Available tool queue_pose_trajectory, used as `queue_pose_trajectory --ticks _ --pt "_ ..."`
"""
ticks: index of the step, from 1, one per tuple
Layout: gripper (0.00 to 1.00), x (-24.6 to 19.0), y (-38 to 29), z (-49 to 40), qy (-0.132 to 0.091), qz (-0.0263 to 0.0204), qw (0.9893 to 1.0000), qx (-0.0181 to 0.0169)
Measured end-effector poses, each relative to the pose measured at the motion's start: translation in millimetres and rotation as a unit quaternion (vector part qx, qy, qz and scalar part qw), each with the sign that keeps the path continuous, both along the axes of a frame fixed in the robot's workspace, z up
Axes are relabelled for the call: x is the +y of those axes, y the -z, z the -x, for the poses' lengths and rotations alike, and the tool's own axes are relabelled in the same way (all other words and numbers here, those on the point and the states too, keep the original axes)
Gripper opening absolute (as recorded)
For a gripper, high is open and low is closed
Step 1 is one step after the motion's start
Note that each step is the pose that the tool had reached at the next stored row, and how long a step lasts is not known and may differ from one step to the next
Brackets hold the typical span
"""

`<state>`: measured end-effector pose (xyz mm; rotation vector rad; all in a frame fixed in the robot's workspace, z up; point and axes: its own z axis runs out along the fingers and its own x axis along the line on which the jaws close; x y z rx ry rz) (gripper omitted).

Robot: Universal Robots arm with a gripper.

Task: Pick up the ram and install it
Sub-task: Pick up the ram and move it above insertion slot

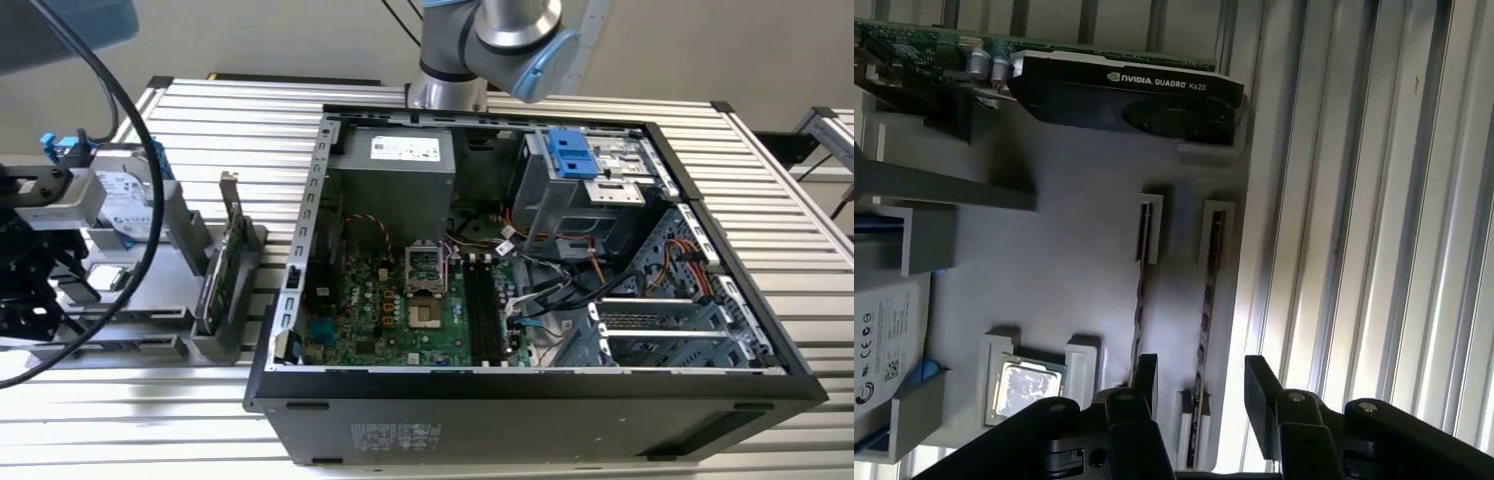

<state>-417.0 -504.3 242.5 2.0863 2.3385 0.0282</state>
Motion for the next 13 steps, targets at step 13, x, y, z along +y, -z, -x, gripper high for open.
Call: queue_pose_trajectory --ticks 13 --pt "1.00 1.7 14.7 0.1 0.000 0.0000 1.0000 0.0010"
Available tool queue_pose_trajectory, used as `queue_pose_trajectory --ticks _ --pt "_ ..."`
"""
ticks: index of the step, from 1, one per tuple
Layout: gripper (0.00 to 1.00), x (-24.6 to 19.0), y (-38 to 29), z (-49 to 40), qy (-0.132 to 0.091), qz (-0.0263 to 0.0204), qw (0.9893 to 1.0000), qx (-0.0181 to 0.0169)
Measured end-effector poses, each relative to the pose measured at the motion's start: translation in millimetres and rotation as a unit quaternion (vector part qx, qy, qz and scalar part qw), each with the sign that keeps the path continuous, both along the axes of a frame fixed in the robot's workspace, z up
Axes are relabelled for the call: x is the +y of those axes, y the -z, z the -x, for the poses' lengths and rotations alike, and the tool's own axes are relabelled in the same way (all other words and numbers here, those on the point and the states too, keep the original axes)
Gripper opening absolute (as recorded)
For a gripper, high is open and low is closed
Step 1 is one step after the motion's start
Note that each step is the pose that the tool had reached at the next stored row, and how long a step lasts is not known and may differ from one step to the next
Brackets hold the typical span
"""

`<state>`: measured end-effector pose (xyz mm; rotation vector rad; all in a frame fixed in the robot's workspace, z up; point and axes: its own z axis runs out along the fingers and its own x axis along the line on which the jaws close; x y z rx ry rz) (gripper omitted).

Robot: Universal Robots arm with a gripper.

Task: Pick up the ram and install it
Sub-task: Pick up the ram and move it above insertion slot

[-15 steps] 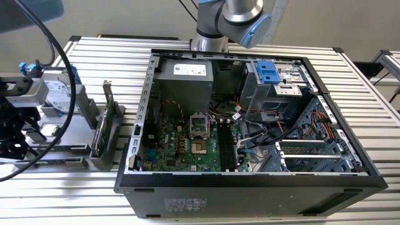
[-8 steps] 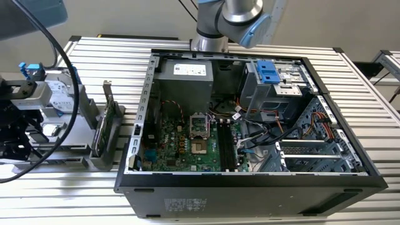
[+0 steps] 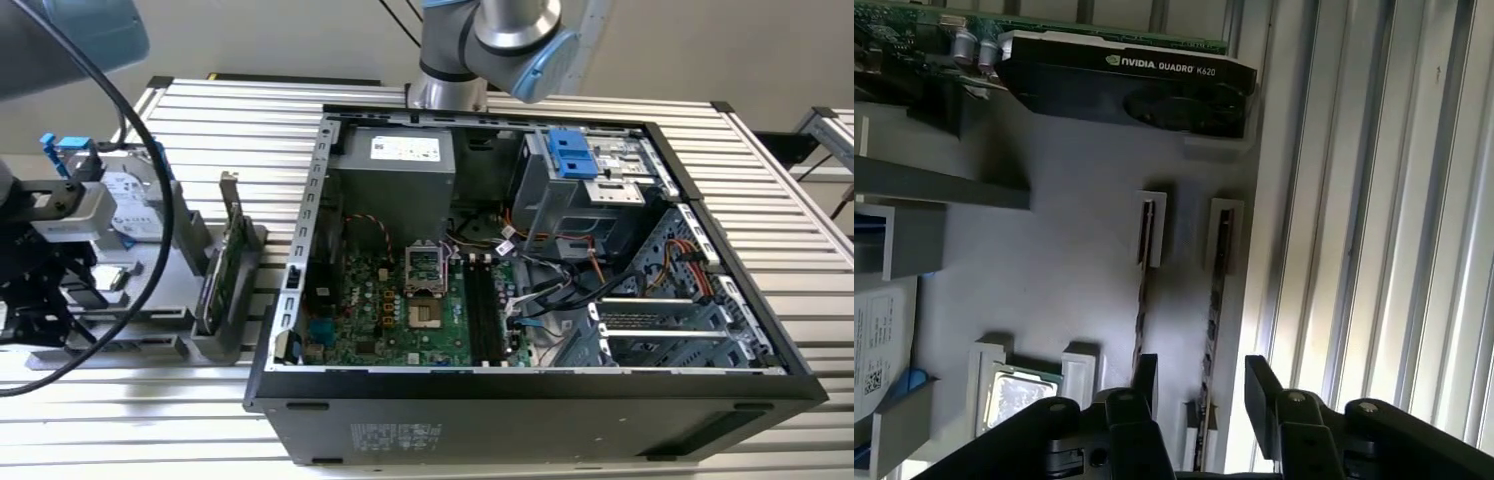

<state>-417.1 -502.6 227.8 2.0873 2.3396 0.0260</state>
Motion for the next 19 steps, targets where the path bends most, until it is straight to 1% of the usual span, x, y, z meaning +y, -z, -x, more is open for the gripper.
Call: queue_pose_trajectory --ticks 12,19 --pt "1.00 -0.9 12.4 -0.4 0.000 0.0000 1.0000 0.0046" --pt "1.00 -2.7 18.2 -0.6 0.000 0.0000 1.0000 0.0075"
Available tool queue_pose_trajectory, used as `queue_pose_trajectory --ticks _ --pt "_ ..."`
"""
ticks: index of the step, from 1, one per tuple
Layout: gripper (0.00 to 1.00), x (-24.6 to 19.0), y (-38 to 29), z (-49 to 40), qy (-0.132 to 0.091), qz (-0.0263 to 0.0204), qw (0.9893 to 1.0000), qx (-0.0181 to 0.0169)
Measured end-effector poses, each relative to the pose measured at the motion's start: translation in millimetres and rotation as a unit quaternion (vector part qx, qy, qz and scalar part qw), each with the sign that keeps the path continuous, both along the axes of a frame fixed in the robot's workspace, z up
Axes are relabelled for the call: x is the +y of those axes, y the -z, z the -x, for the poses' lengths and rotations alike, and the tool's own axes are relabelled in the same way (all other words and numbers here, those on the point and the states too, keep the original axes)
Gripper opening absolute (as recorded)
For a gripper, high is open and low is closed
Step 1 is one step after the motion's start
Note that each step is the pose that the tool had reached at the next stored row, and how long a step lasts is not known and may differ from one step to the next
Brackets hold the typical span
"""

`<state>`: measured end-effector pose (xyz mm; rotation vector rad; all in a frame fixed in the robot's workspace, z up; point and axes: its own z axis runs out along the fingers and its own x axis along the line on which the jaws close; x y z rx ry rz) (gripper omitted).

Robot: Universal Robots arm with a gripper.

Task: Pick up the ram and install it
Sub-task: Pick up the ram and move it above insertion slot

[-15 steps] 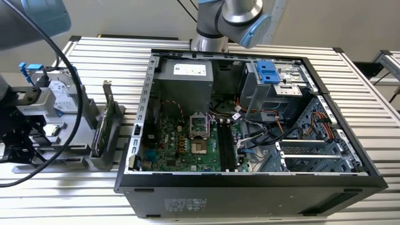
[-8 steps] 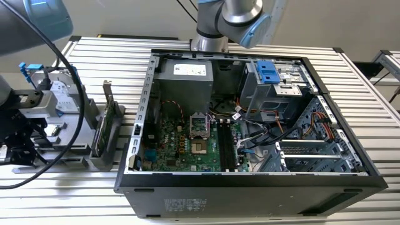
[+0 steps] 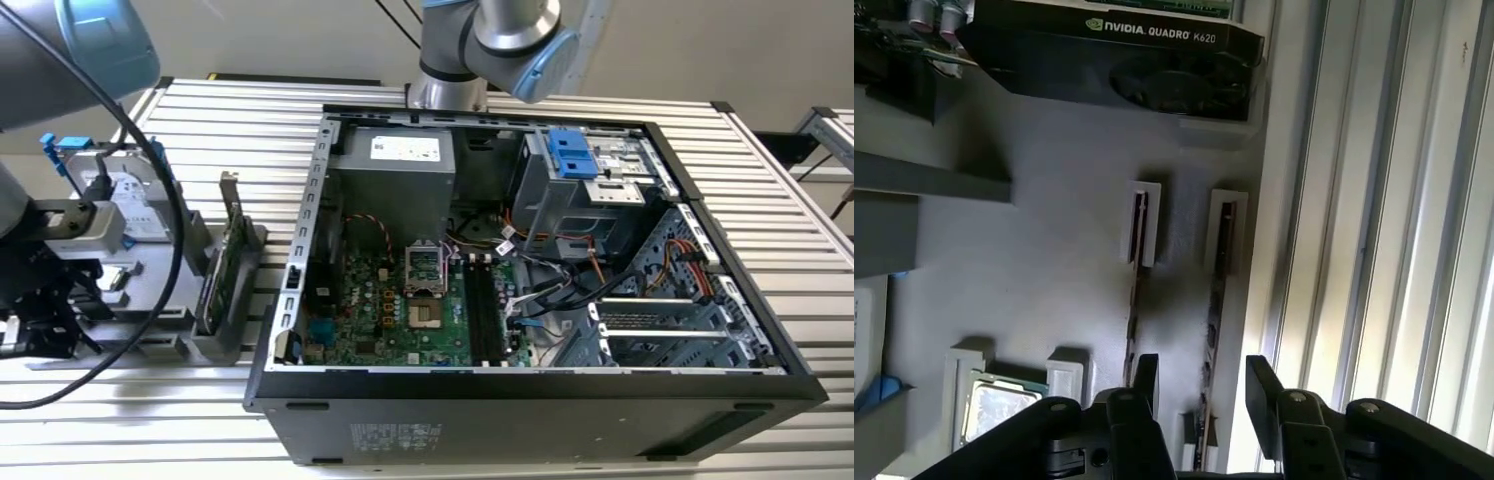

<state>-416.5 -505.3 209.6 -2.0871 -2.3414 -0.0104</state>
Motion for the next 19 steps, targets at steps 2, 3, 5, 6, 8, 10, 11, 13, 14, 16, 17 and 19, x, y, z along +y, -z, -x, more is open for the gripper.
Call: queue_pose_trajectory --ticks 2,3,5,6,8,10,11,13,14,16,17,19 --pt "1.00 -0.7 1.8 -0.1 0.000 0.0000 1.0000 0.0008" --pt "1.00 -1.0 2.6 -0.1 0.000 0.0000 1.0000 0.0012" --pt "1.00 -1.7 4.2 -0.2 0.000 0.0000 1.0000 0.0021" --pt "1.00 -2.1 5.0 -0.2 0.000 0.0000 1.0000 0.0025" --pt "1.00 -2.8 6.7 -0.3 0.000 0.0000 1.0000 0.0031" --pt "1.00 -3.5 8.4 -0.5 0.000 0.0000 1.0000 0.0037" --pt "1.00 -3.8 9.2 -0.5 0.000 0.0000 1.0000 0.0040" --pt "1.00 -4.4 10.8 -0.6 0.000 0.0000 1.0000 0.0044" --pt "1.00 -4.7 11.5 -0.6 0.000 0.0000 1.0000 0.0045" --pt "1.00 -5.0 12.4 -0.7 0.000 0.0000 1.0000 0.0045" --pt "1.00 -5.2 12.8 -0.7 0.000 0.0000 1.0000 0.0045" --pt "1.00 -5.4 13.6 -0.7 0.000 0.0000 1.0000 0.0046"
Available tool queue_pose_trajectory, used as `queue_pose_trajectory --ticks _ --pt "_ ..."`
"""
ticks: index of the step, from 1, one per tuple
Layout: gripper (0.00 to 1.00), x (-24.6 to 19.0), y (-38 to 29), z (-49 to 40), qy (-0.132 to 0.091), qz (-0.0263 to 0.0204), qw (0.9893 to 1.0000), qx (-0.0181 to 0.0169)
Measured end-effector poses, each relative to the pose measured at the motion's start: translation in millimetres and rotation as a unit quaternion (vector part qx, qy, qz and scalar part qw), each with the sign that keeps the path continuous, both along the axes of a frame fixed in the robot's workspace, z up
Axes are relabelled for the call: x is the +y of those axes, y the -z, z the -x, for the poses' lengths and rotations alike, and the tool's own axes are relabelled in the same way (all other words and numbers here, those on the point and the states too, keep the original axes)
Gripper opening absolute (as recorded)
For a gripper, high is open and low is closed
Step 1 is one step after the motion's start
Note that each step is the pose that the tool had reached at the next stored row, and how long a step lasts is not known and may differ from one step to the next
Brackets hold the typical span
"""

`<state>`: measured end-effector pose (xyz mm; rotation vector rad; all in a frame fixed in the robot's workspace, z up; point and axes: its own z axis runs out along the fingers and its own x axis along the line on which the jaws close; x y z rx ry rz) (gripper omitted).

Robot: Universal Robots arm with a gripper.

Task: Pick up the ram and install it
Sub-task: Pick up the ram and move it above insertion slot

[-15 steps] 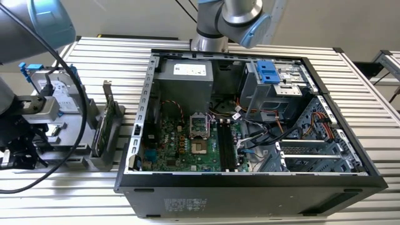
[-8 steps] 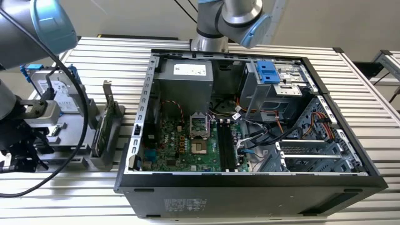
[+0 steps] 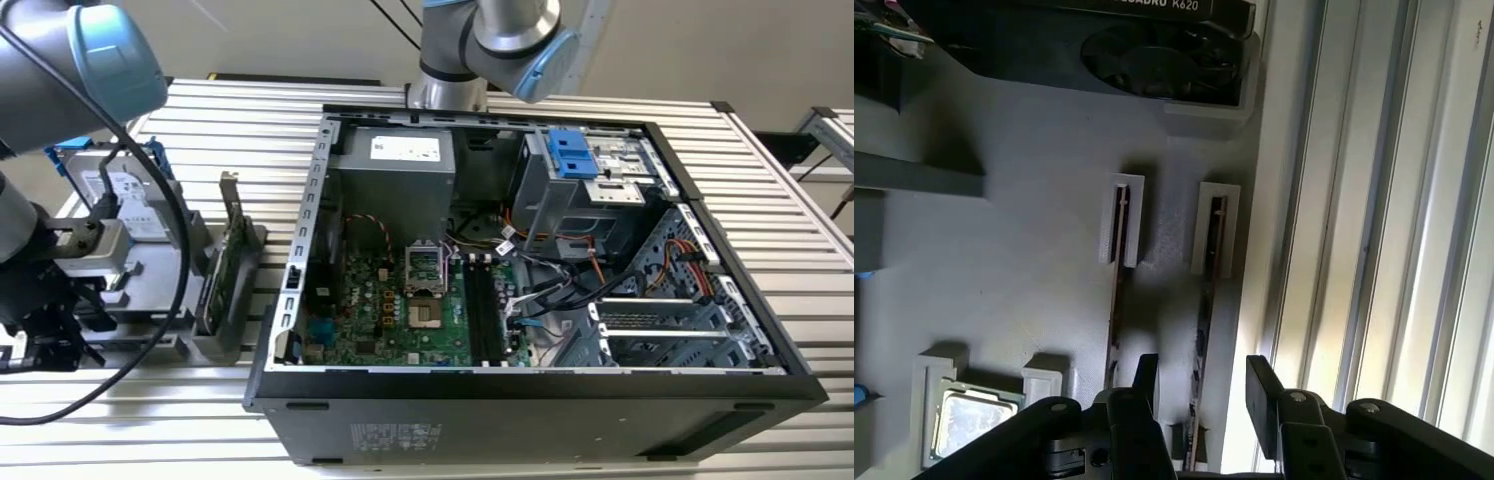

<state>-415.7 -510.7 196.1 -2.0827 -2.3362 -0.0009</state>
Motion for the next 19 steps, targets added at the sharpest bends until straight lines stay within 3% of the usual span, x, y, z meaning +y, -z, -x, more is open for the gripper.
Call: queue_pose_trajectory --ticks 11,12,19 --pt "1.00 -0.1 0.6 -0.1 0.000 0.0000 1.0000 0.0000" --pt "0.00 -0.1 0.6 -0.1 0.000 0.0000 1.0000 0.0000" --pt "0.00 0.0 0.7 0.0 0.000 0.0000 1.0000 0.0000"
